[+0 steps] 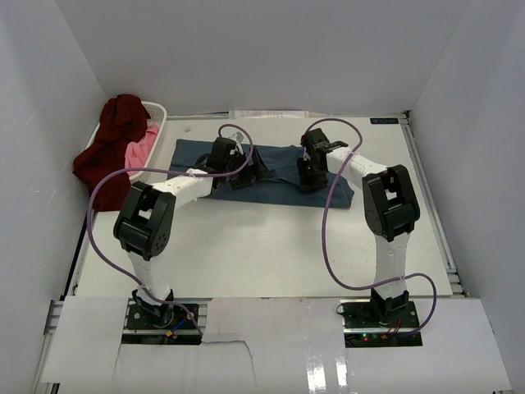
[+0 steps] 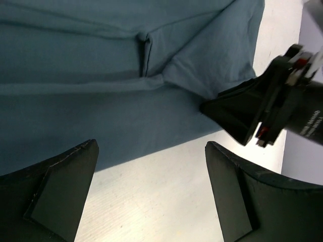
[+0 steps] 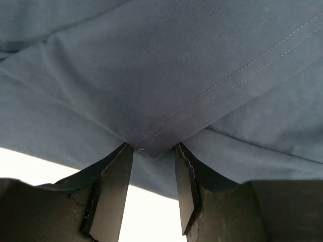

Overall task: Fold and stack the t-shirts
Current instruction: Fold the other side of the tshirt into a rectangle

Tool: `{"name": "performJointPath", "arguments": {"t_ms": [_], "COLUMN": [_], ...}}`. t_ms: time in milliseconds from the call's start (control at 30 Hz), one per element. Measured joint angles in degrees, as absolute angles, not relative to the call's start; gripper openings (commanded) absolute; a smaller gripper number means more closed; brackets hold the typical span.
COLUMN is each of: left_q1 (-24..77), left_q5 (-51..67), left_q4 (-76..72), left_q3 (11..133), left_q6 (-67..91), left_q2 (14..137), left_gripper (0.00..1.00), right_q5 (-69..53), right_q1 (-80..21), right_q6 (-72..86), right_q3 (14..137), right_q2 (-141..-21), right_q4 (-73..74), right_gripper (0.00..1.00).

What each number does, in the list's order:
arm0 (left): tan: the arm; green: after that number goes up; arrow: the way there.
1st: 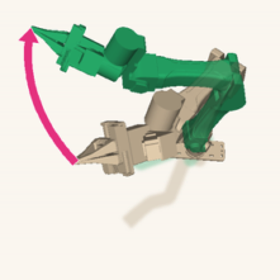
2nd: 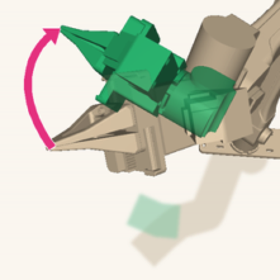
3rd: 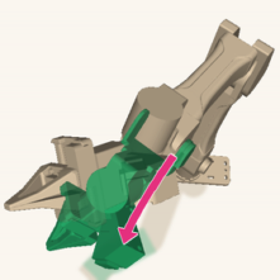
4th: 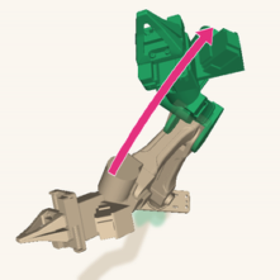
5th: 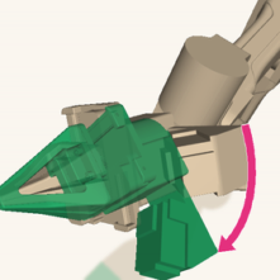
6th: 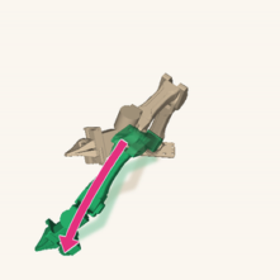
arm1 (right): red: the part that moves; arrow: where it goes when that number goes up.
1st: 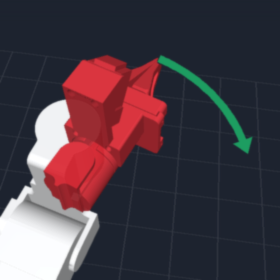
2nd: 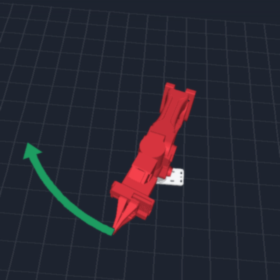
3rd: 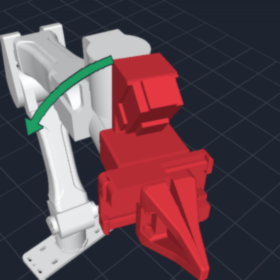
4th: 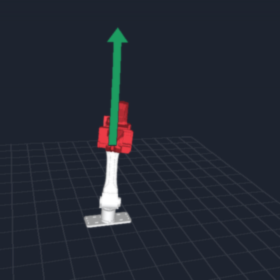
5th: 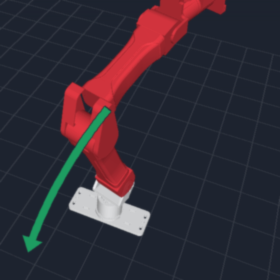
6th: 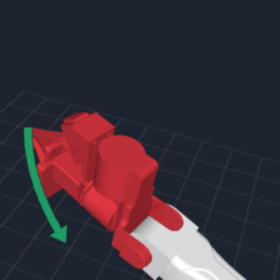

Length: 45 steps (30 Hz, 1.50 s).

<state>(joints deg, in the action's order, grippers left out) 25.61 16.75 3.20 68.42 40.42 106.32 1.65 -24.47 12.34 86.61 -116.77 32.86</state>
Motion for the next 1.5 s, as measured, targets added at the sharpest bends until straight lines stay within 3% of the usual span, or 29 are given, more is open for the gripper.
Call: {"name": "performJointPath", "arguments": {"t_ms": [633, 800, 1100, 1333, 1500], "left_q1": [28.3, 29.7, 30.0, 30.0, 30.0], "left_q5": [17.0, 17.0, 17.0, 17.0, 17.0], "left_q4": [1.3, 1.1, -1.1, -1.6, -1.6], "left_q3": [67.6, 64.7, 63.4, 63.2, 63.2], "left_q6": [41.9, 42.5, 42.5, 42.5, 42.5], "left_q2": [109.2, 109.2, 108.8, 108.8, 108.8], "left_gripper": [0.98, 0.98, 0.98, 0.98, 0.98], "right_q5": [4.1, 4.4, 4.4, 4.5, 4.3], "right_q1": [-24.8, -24.8, -25.0, -25.1, -25.2], "right_q6": [12.3, 12.1, 11.9, 11.5, 10.4], "right_q3": [90.6, 91.7, 94.6, 101.4, 114.0], "right_q2": [-119.1, -119.3, -120.6, -123.4, -129.9], "right_q4": [33.3, 33.3, 33.3, 35.7, 37.4], "right_gripper": [0.42, 0.28, 0.11, 0.08, 0.13]}}
